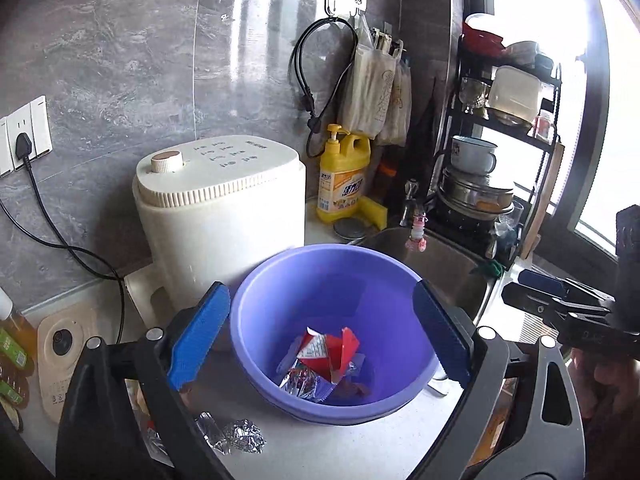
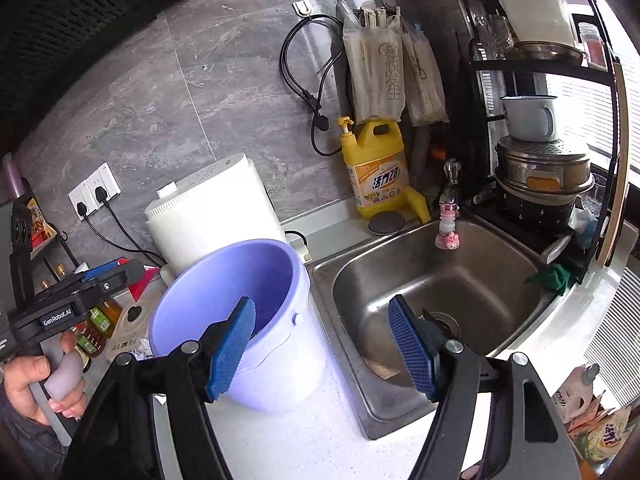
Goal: Collect trash
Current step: 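Carry the red paper and foil wrappers to the bucket and release them, then grasp the white plastic piece with the left tool while the right tool grasps a foil wrapper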
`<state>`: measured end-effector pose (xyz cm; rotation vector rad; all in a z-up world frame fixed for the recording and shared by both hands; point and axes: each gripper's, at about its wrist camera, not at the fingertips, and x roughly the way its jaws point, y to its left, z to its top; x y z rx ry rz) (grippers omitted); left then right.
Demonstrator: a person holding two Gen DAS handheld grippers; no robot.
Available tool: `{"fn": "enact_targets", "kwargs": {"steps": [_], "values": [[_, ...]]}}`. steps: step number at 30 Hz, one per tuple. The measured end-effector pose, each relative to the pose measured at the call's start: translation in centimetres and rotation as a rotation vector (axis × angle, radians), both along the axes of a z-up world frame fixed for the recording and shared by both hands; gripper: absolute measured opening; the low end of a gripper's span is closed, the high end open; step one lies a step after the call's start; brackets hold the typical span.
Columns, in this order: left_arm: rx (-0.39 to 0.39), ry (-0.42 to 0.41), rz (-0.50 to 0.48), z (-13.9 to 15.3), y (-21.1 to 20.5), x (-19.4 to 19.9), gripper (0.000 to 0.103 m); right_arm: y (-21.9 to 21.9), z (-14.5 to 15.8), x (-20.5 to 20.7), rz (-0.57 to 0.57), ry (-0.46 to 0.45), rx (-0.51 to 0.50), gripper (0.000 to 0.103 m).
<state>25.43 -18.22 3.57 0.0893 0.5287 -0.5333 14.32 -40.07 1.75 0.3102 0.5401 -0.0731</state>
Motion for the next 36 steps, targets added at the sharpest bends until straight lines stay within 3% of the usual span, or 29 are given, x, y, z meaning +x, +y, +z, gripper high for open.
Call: {"fn": "enact_targets", "kwargs": {"steps": [5, 9, 15, 24, 36], "values": [[0.048, 0.022, 0.057, -0.6, 2.1, 0.0, 0.096, 1.2, 0.0, 0.6, 0.022, 0.0, -0.006, 0.075], [0.045, 0.048, 0.145, -1.1, 5.6, -0.4, 0.097, 2.9, 0.2, 1.5, 0.059, -0.01, -0.026, 0.086], [0.036, 0.069, 0.284, -1.5, 11.1, -2.1, 0.097, 6.3, 0.6, 3.1, 0.155, -0.022, -0.027, 0.094], [0.029, 0.097, 0.472, -2.5, 17.9, -5.7, 0.097, 12.6, 0.5, 4.6, 0.326, -0.016, -0.048, 0.095], [0.01, 0.124, 0.604, -3.6, 23.2, -9.8, 0.097, 20.4, 0.2, 5.4, 0.531, -0.011, -0.079, 0.095]]}}
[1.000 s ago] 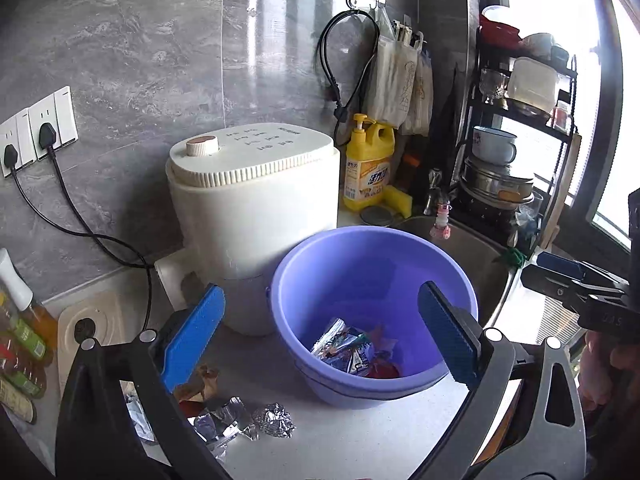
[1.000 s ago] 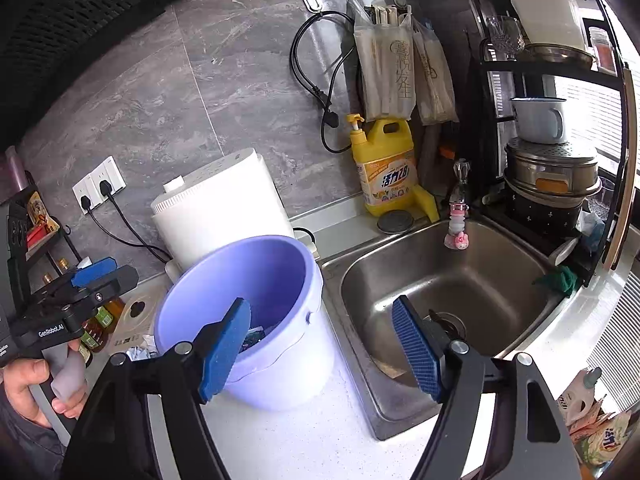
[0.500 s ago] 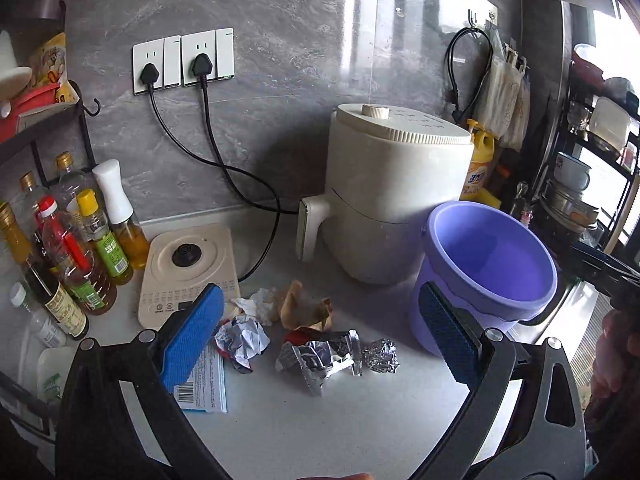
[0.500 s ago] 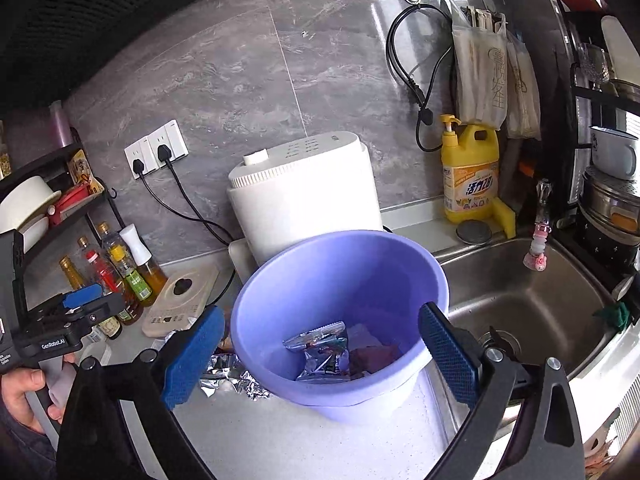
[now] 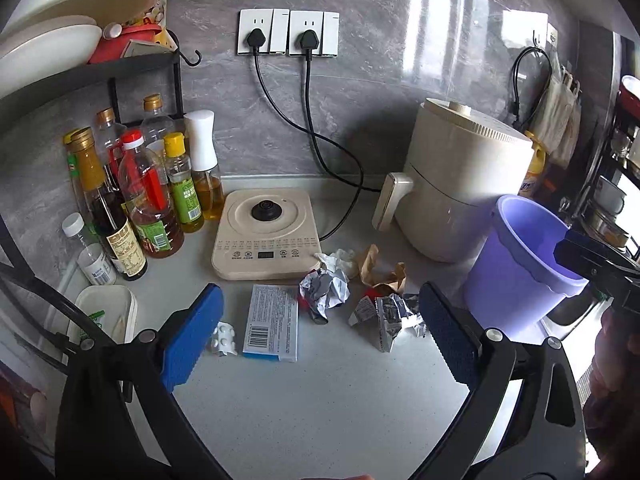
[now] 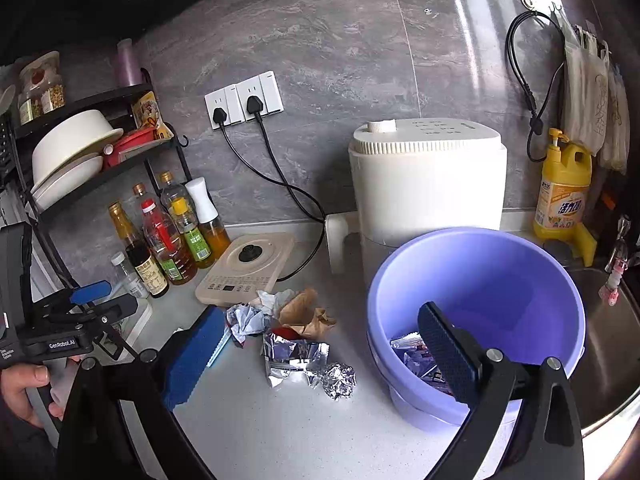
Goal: Collect trash
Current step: 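Grasp the white plastic piece with the left tool while the right tool grasps a foil wrapper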
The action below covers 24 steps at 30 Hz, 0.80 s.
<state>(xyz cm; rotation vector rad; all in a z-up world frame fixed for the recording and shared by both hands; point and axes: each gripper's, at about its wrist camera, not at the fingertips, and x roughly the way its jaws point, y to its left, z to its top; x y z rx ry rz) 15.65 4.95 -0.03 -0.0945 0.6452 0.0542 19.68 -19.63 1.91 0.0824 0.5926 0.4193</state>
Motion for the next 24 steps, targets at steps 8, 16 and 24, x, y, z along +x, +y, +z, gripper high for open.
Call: {"fn": "enact_targets", "kwargs": {"steps": [8, 16, 24], "values": [[-0.013, 0.029, 0.054, -1.3, 2.0, -1.3, 0.097, 5.0, -1.9, 0.2, 0.14, 0.057, -0.039, 0.094], [-0.095, 0.079, 0.12, -4.6, 4.3, -0.8, 0.091, 8.2, -6.2, 1.6, 0.191, 0.173, -0.111, 0.093], [-0.118, 0.156, 0.184, -7.9, 6.1, 1.9, 0.055, 9.5, -9.4, 4.5, 0.183, 0.241, -0.179, 0.093]]}}
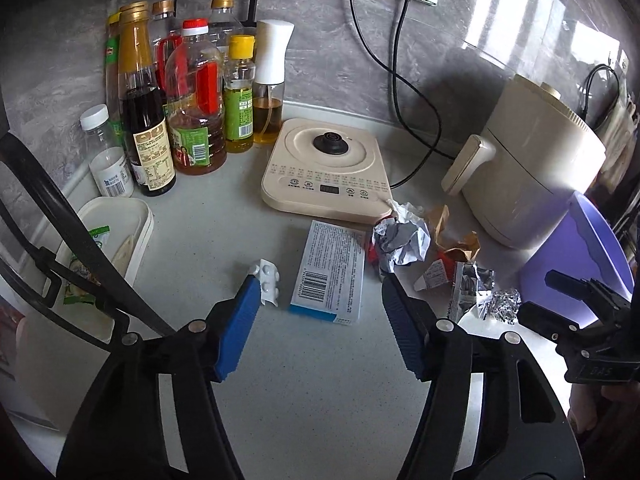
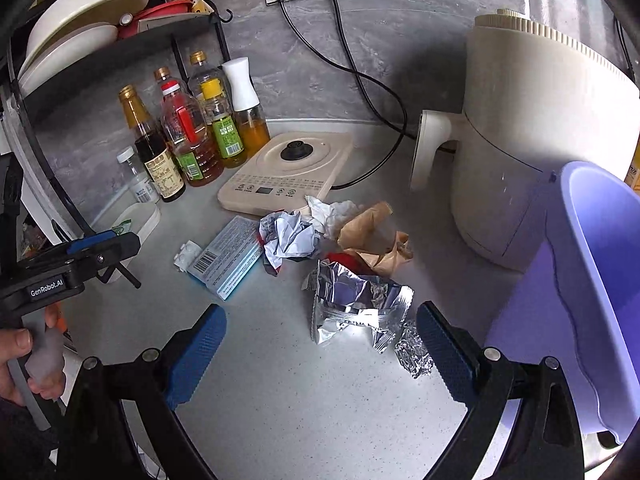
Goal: Collect trash
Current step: 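Grasp the white plastic piece with the left tool while the right tool grasps a foil wrapper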
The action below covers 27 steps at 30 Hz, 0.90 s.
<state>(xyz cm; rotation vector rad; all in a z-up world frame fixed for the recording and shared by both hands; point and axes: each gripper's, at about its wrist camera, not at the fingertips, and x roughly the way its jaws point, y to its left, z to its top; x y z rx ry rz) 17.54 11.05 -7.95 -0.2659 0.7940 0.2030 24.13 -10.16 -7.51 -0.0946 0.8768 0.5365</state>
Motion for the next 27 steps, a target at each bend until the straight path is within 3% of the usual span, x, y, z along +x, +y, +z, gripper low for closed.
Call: {"fn": "enact_targets", "kwargs": {"steps": [9, 17, 23, 25, 26, 27], "values": [[0.019, 0.085, 0.062, -3.7, 2.1, 3.8, 0.035, 1.0, -2.6, 3.1, 0.0, 0.047, -0.049, 0.086], [0.062, 0.167, 0.094, -6.6, 2.9, 5.9, 0.035, 1.3, -4.2, 4.8, -0.028, 0.085, -0.078, 0.087], [0.039, 0.208, 0.089, -8.4, 3.1, 6.5, 0.034, 1.6, -5.6, 5.8, -0.039, 0.107, -0.108, 0.089], [0.036, 0.207, 0.089, -8.5, 3.0, 6.4, 0.031, 1.5, -5.9, 5.9, -0.045, 0.109, -0.118, 0.081], [0.039, 0.203, 0.09, -8.3, 2.9, 6.3, 0.03, 1.5, -6.1, 6.0, -0.038, 0.124, -0.11, 0.064], [0.041, 0.196, 0.091, -8.1, 2.7, 6.1, 0.03, 1.3, -6.1, 6.0, -0.031, 0.136, -0.093, 0.052]]}}
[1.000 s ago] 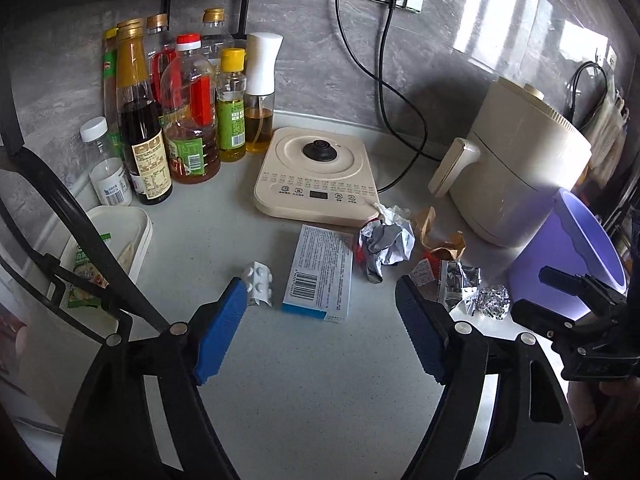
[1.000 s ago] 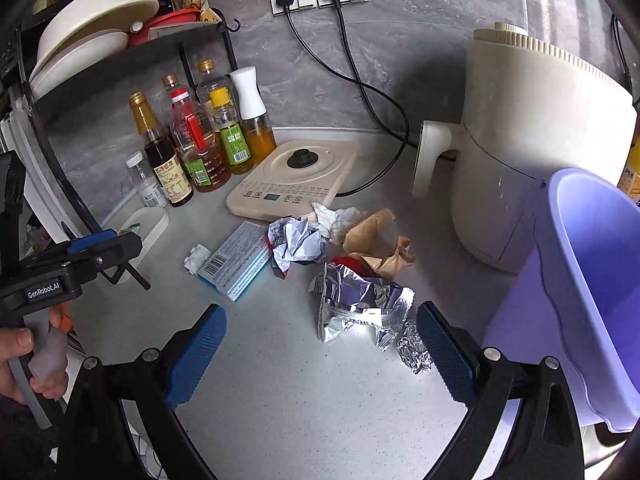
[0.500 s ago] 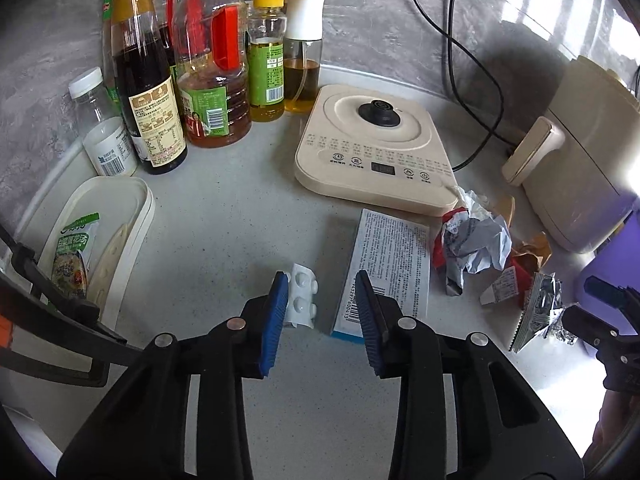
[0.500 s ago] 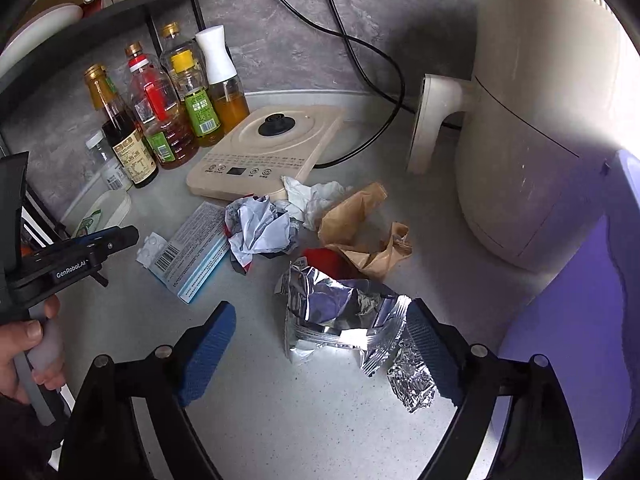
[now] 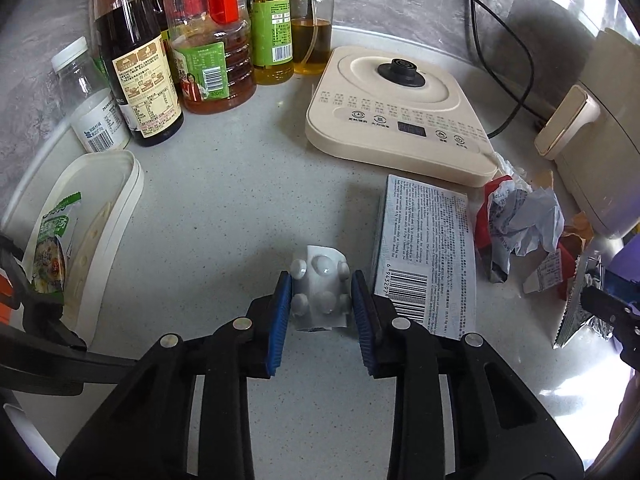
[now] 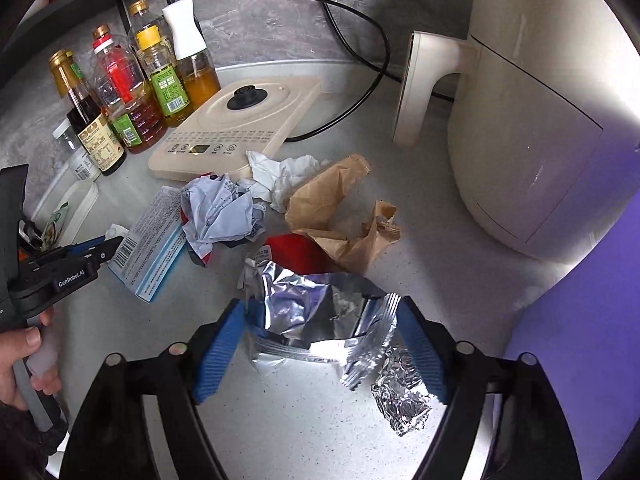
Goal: Collect trash
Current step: 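Grasp the white plastic piece with the left tool while the right tool grasps a foil wrapper, then carry the white plastic piece and foil wrapper to the bucket and release them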
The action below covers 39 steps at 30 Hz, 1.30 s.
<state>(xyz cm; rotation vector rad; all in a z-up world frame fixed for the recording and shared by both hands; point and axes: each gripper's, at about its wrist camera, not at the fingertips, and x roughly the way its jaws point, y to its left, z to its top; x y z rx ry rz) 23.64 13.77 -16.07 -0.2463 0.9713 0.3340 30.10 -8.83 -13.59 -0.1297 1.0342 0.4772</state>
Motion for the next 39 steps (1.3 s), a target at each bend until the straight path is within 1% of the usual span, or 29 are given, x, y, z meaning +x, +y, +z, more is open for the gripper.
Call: {"fn": "enact_targets", "kwargs": {"steps": [1, 3, 7, 8, 11, 16, 22, 26, 29, 34, 39], "values": [[0.002, -0.008, 0.001, 0.3, -0.1, -0.2, 0.03, -0.1, 0.2, -0.2, 0.0, -0.004, 0.011, 0.049], [0.005, -0.019, 0.004, 0.8, -0.2, -0.7, 0.03, -0.2, 0.6, -0.6, 0.007, -0.016, 0.015, 0.031], [0.007, -0.052, 0.004, 2.3, -0.6, -2.2, 0.03, -0.6, 1.6, -1.5, 0.005, -0.027, 0.062, 0.024], [0.007, -0.064, 0.0, 2.7, -0.8, -2.7, 0.03, -0.6, 1.9, -1.8, 0.008, -0.03, 0.071, 0.011], [0.022, -0.091, -0.021, 4.1, -1.4, -3.9, 0.03, -0.9, 3.0, -2.8, 0.018, -0.055, 0.112, 0.009], [0.022, -0.131, -0.043, 6.1, -2.6, -5.5, 0.03, -1.4, 5.2, -5.2, 0.045, -0.111, 0.16, 0.006], [0.013, -0.174, -0.066, 7.7, -4.4, -7.5, 0.03, -2.3, 7.8, -7.7, 0.073, -0.175, 0.187, 0.006], [0.008, -0.197, -0.087, 8.5, -5.6, -8.1, 0.03, -3.2, 10.3, -9.3, 0.076, -0.244, 0.198, 0.006], [0.01, -0.216, -0.103, 9.3, -6.3, -8.2, 0.03, -4.5, 12.5, -9.9, 0.062, -0.306, 0.224, 0.006], [0.004, -0.25, -0.138, 10.5, -7.8, -7.9, 0.03, -7.2, 16.0, -10.3, 0.005, -0.412, 0.231, 0.006], [-0.003, -0.275, -0.187, 11.4, -9.4, -7.0, 0.03, -10.5, 18.0, -9.7, -0.085, -0.479, 0.219, 0.006]]}}
